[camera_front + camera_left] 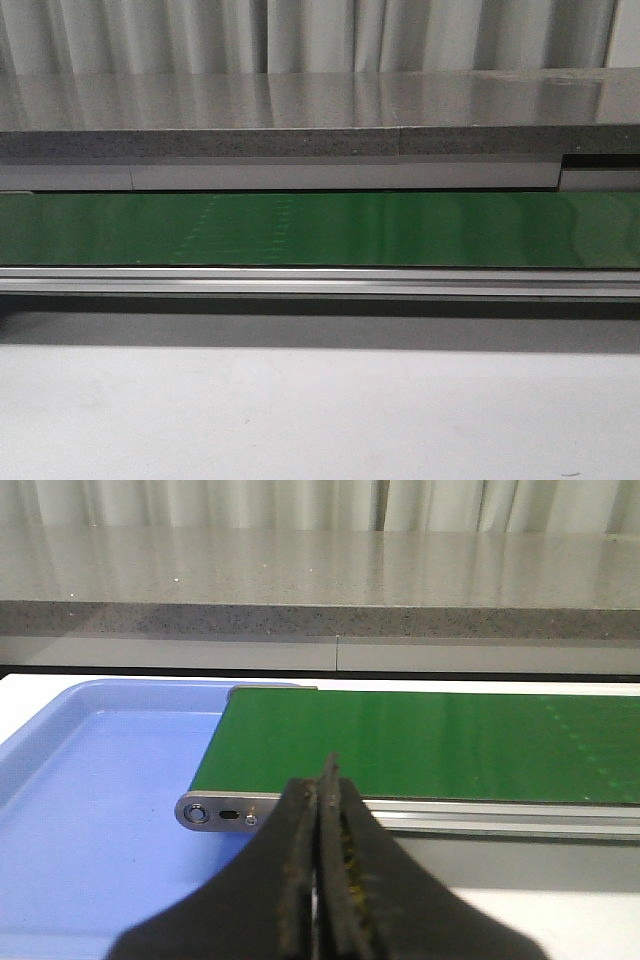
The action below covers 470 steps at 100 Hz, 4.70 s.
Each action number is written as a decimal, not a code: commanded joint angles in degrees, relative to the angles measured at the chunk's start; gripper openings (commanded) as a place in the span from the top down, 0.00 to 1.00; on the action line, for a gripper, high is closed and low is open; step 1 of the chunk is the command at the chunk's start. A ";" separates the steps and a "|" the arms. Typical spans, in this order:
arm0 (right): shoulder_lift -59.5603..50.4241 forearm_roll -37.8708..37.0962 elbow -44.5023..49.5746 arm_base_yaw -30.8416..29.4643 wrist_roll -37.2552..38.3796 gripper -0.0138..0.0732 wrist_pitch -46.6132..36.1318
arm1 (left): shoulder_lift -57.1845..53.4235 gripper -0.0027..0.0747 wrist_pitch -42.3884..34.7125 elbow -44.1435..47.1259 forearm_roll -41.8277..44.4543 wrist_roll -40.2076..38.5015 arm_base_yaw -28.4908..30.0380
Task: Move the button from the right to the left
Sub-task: 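Lift the button and set it on the conveyor belt, open right gripper, then hold the right gripper back while the belt carries the button toward the left arm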
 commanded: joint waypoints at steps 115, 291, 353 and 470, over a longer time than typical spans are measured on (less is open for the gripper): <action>-18.31 0.39 6.69 8.60 -3.51 0.45 -6.94 | -1.87 0.99 -4.24 2.46 -0.23 -0.58 0.01; -95.67 -3.75 59.00 14.05 -3.17 0.91 -33.94 | -1.87 0.99 -4.24 2.46 -0.23 -0.58 0.01; -95.46 -3.75 59.00 14.05 -3.17 0.91 -36.29 | -1.87 0.99 -4.24 2.46 -0.23 -0.58 0.01; -95.46 -3.75 59.00 14.05 -3.17 0.91 -36.29 | 6.00 0.99 -5.05 -15.19 -2.66 -0.58 0.14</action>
